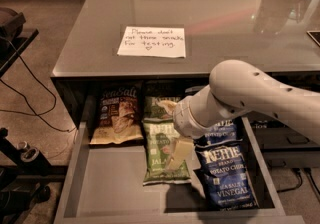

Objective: Pick green jalapeno chip bag from top drawer and place on counter

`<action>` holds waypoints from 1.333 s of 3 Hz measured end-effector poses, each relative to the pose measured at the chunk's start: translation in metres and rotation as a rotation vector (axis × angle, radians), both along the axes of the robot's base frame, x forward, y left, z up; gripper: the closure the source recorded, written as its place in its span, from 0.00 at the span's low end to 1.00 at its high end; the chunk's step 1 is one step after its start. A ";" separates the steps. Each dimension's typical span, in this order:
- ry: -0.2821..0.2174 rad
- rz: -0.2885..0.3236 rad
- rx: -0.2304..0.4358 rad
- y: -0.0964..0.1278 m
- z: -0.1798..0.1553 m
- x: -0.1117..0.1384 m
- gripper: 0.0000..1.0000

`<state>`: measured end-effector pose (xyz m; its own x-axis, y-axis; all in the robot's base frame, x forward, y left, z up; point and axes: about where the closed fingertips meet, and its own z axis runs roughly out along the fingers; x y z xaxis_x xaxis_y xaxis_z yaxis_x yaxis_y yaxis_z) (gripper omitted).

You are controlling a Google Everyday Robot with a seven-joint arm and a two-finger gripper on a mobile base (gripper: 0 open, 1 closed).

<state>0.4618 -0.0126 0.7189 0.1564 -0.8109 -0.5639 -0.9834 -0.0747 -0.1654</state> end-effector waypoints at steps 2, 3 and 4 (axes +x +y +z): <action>0.065 -0.077 0.057 -0.015 -0.051 0.034 0.00; 0.106 -0.099 0.075 -0.018 -0.071 0.040 0.00; 0.146 -0.095 0.086 -0.013 -0.086 0.040 0.00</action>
Offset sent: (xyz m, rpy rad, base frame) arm 0.0515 -0.0280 -0.0813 0.0971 0.1177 -0.1377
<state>0.5022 -0.0257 0.6326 -0.0069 -0.7660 -0.6428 -0.9994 0.0276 -0.0222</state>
